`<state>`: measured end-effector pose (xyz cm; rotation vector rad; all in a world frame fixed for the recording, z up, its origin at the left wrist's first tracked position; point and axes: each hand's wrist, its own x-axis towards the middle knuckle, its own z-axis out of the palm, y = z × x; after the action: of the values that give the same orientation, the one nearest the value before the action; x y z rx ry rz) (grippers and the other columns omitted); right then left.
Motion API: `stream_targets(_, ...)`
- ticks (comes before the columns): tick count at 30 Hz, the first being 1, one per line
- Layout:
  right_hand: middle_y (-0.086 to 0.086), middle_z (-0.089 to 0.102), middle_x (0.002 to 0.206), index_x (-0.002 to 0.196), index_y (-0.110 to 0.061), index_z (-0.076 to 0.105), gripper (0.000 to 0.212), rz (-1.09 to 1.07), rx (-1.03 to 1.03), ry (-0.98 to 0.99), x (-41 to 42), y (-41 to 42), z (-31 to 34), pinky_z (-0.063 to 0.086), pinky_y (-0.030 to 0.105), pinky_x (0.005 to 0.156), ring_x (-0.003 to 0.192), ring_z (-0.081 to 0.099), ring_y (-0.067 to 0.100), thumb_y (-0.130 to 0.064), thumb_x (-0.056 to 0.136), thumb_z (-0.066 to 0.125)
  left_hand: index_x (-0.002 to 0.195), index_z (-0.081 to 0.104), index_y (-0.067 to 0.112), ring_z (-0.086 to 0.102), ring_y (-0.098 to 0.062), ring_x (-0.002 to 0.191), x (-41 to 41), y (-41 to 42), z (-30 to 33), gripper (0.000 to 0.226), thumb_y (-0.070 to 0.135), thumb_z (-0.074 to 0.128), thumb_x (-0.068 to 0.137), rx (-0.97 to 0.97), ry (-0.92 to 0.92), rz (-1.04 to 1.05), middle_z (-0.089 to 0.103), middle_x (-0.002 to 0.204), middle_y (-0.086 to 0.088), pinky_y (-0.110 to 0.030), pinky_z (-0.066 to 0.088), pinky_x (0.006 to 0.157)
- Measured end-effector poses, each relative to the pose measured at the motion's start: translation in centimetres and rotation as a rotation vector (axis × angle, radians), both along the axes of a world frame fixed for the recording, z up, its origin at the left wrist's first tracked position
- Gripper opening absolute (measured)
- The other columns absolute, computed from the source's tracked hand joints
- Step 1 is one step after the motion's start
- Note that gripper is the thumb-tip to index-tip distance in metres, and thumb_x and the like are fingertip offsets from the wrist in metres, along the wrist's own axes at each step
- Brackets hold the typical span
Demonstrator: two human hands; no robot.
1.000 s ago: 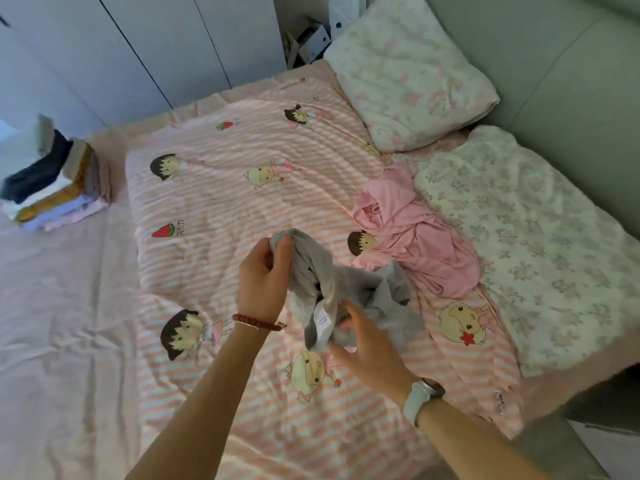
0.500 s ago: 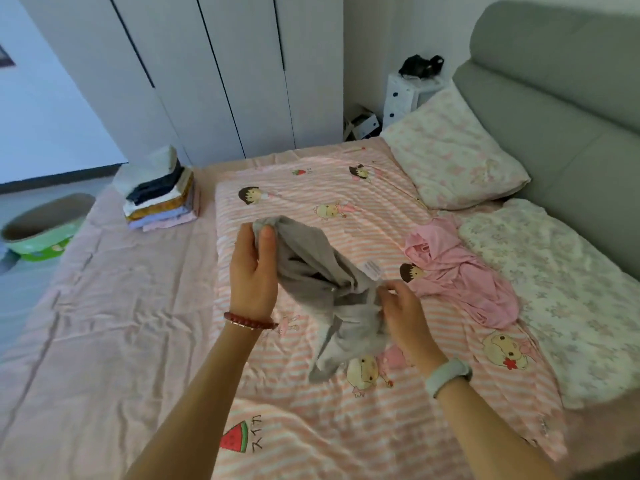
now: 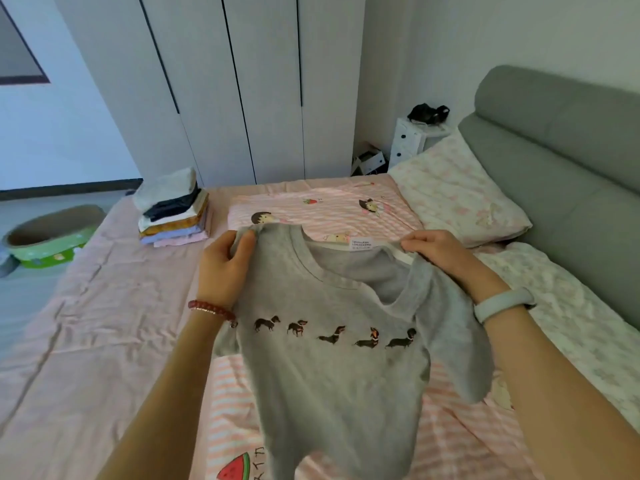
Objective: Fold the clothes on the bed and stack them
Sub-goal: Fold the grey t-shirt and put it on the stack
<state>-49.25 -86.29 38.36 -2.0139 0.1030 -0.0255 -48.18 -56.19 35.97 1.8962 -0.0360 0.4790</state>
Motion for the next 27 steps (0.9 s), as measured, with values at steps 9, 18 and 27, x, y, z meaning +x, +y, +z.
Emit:
stream_targets(9, 0.015, 0.051, 0.132, 0.133, -0.009, 0.046, 0.040, -0.237, -0.308, 0.090, 7.4, -0.5, -15.2, 0.037, 0.026, 0.082, 0.114, 0.052, 0.031, -0.008, 0.094, 0.038, 0.135, 0.037, 0.011, 0.042, -0.034, 0.122, 7.3, -2.2, -13.2, 0.049, 0.026, 0.052, 0.091, 0.235, 0.541, 0.183, 0.040, 0.135, -0.019, -0.043, 0.035, 0.103)
stream_targets(18, 0.013, 0.061, 0.085, 0.094, 0.000, 0.055, 0.024, -0.193, -0.216, 0.679, -6.3, -0.2, -35.7, 0.034, 0.030, 0.056, 0.073, 0.057, 0.034, -0.019, 0.097, 0.041, 0.132, 0.042, -0.001, 0.046, -0.036, 0.120, -3.1, -1.5, -32.8, 0.047, 0.021, 0.052, 0.092, 0.259, 1.184, 0.121, 0.047, 0.132, -0.024, -0.043, 0.037, 0.103)
stream_targets(27, 0.002, 0.058, 0.076, 0.100, -0.010, 0.059, 0.020, -0.182, -0.007, 0.813, -8.3, 1.0, -37.7, 0.037, 0.026, 0.055, 0.064, 0.051, 0.016, -0.017, 0.096, 0.040, 0.075, 0.048, 0.004, 0.048, -0.030, 0.080, -5.2, -1.9, -34.7, 0.029, 0.024, 0.042, 0.096, 0.264, 1.007, 0.278, 0.051, 0.080, -0.018, -0.037, 0.035, 0.065)
